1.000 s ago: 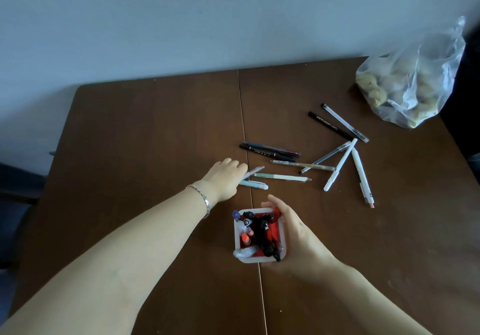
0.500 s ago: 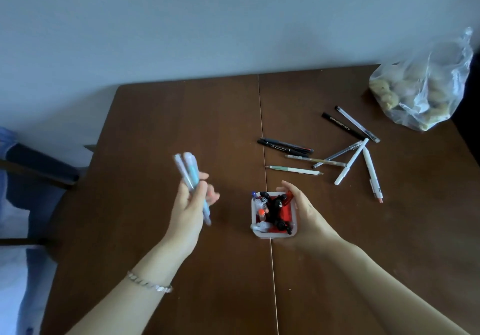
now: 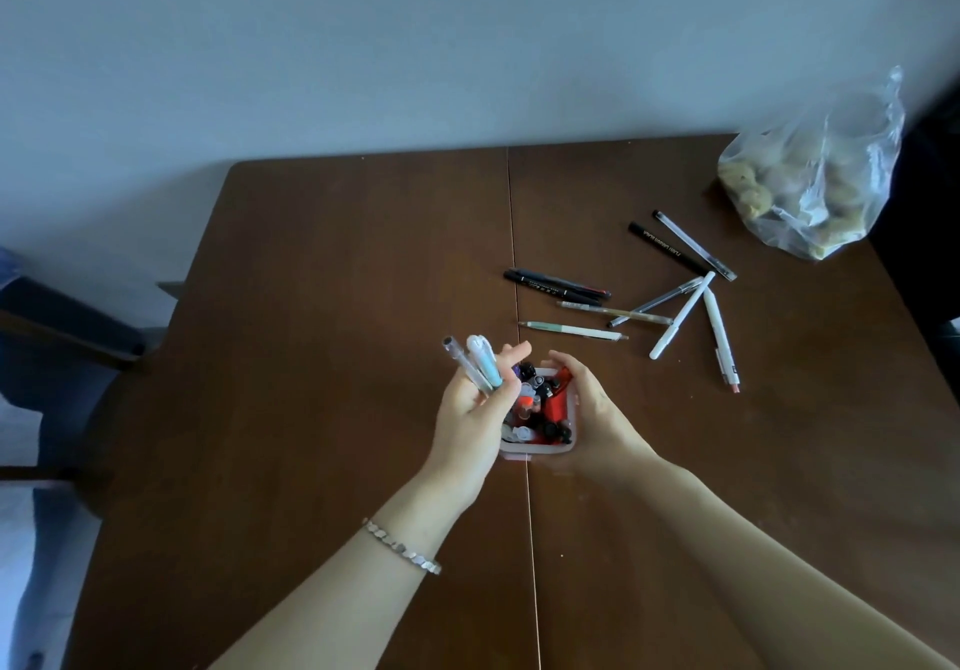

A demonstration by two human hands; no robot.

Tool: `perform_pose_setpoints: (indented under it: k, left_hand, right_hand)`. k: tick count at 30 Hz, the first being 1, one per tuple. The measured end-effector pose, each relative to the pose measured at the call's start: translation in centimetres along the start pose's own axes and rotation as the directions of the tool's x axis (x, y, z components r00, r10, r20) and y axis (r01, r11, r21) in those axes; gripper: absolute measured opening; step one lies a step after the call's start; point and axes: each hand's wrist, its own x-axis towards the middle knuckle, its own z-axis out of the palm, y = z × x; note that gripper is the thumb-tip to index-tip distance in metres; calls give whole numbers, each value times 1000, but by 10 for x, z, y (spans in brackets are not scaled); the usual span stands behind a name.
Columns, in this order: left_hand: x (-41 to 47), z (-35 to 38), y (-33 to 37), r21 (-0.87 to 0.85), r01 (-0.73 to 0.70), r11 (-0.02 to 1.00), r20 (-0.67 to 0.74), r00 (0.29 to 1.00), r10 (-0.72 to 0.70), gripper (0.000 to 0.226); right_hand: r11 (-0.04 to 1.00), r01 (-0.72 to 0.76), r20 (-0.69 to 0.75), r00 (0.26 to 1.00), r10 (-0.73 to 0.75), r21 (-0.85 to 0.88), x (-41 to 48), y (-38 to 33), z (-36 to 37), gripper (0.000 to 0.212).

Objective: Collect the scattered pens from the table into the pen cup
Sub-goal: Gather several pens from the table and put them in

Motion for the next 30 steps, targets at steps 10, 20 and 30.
perform_pose_setpoints:
  k: [10,20,30]
  left_hand:
    - [-15,-36,-19,464,-615,638,131,760,637,29]
    - [-18,-21,-20,539,-250,804,-108,927,360,27]
    - [-20,-24,-27,654,-187,733,-1,969,249,50]
  right_hand:
    - [1000,0,-9,1000,0,27,-3,-4,-1,110]
    - [1000,-16,11,1000,16,20,-2,-1,-1,111]
    - [999,-4,7,1000,4,45,-3,-3,-1,109]
